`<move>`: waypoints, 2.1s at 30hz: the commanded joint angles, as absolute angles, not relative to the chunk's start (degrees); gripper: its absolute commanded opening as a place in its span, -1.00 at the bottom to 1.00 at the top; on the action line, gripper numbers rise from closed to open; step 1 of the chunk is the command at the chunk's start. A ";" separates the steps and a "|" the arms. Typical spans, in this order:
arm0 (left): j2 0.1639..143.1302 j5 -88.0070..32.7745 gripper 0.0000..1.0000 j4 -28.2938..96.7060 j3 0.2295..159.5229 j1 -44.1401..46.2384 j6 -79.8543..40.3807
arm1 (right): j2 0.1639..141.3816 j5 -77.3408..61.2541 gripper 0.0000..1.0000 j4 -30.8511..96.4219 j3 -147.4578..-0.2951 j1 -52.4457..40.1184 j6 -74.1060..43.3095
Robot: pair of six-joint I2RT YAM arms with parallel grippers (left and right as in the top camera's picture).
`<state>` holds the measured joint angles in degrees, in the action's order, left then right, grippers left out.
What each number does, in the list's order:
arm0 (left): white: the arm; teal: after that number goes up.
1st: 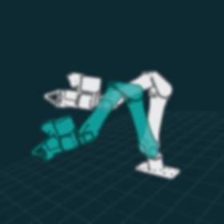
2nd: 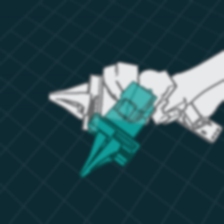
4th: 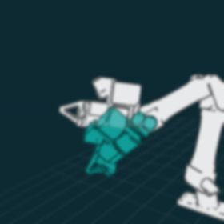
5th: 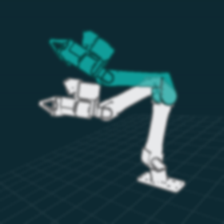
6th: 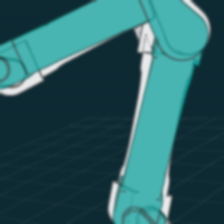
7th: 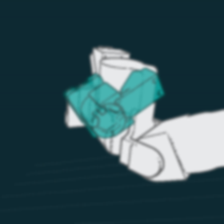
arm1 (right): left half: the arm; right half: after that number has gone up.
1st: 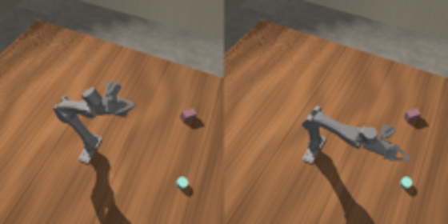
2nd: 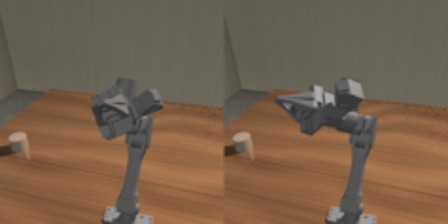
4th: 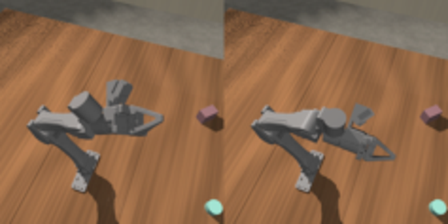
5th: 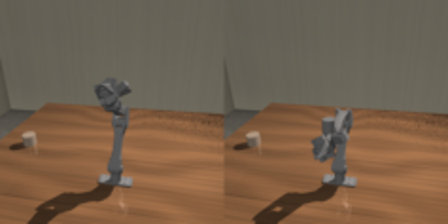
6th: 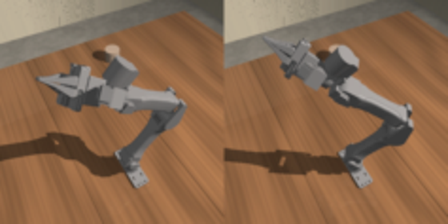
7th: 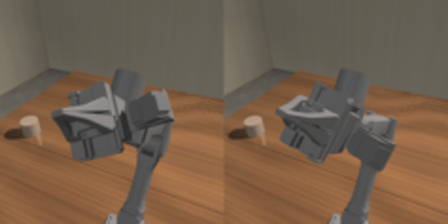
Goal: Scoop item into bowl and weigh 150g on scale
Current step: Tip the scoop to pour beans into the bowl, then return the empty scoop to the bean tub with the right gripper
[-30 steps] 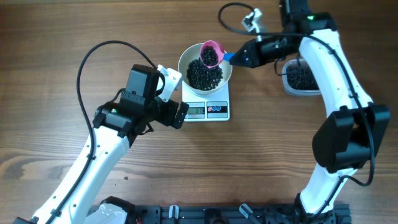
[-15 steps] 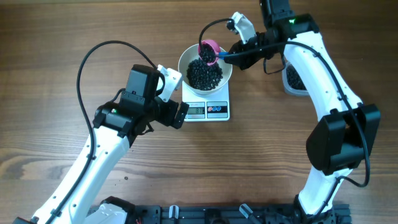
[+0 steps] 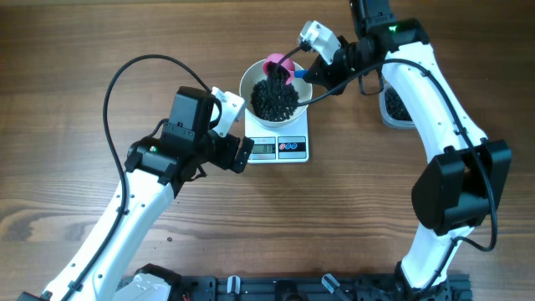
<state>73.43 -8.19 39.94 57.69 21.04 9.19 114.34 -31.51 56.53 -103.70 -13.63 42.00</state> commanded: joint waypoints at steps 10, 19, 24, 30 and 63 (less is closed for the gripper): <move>72.75 -7.84 1.00 39.94 57.32 20.71 9.91 | 111.59 -17.37 -0.92 54.87 -105.06 -17.61 46.54; 72.75 -7.84 1.00 39.94 57.32 20.71 9.91 | 111.09 -8.29 -0.91 54.41 -105.06 -20.84 46.50; 72.75 -7.84 1.00 39.94 57.32 20.71 9.91 | 110.76 -8.08 -0.91 53.49 -105.06 -21.45 46.30; 72.75 -7.84 1.00 39.94 57.32 20.71 9.91 | 108.07 -8.60 -0.91 51.81 -105.06 -21.47 45.06; 72.75 -7.84 1.00 39.94 57.32 20.71 9.91 | 95.42 -15.29 -0.91 70.67 -103.66 13.54 10.15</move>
